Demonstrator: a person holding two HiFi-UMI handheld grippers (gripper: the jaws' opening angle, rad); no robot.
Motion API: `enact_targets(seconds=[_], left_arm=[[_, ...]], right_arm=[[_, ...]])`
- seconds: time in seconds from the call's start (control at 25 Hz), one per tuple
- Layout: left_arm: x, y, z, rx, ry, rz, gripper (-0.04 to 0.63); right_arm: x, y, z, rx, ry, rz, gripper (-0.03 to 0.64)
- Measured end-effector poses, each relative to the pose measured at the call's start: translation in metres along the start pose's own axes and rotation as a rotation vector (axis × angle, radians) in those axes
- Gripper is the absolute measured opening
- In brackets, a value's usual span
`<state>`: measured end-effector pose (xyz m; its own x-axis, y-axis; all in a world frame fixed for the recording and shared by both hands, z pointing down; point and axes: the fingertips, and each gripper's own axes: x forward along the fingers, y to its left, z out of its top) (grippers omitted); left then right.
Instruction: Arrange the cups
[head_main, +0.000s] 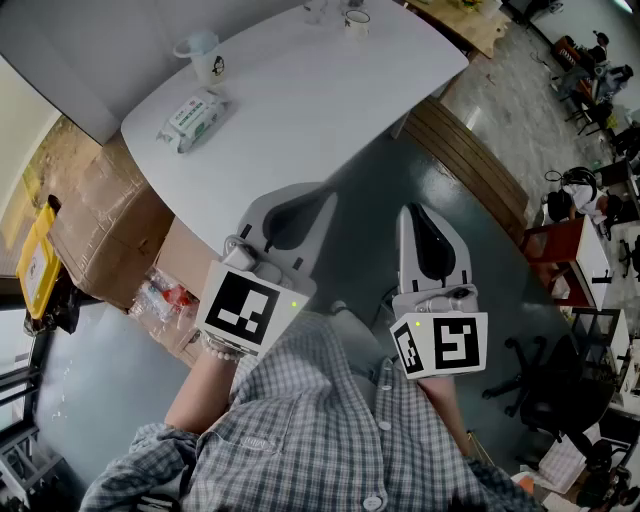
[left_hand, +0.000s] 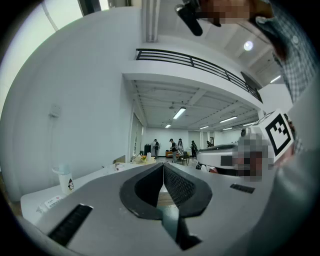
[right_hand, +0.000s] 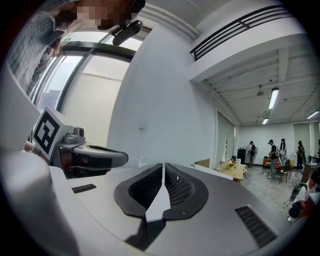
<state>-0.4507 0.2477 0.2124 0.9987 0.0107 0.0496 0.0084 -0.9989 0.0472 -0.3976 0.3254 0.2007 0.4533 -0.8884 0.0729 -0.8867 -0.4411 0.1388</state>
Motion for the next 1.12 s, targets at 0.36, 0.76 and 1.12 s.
enact_targets(seconds=[0.36, 0.76, 1.12], left_arm=[[0.000, -0.003, -0.002, -0.005, -0.002, -0.007, 0.012], [0.028, -0.015, -0.006, 0.003, 0.017, -0.059, 0.012], [0.087, -0.023, -0.004, 0.012, 0.039, -0.028, 0.012]], right_arm=[[-0.003, 0.000, -0.003, 0.026, 0.004, -0.004, 0.032], [-0.009, -0.027, -0.017, 0.040, 0.028, -0.061, 0.032], [0.016, -0.100, -0.028, 0.092, 0.016, -0.052, 0.032]])
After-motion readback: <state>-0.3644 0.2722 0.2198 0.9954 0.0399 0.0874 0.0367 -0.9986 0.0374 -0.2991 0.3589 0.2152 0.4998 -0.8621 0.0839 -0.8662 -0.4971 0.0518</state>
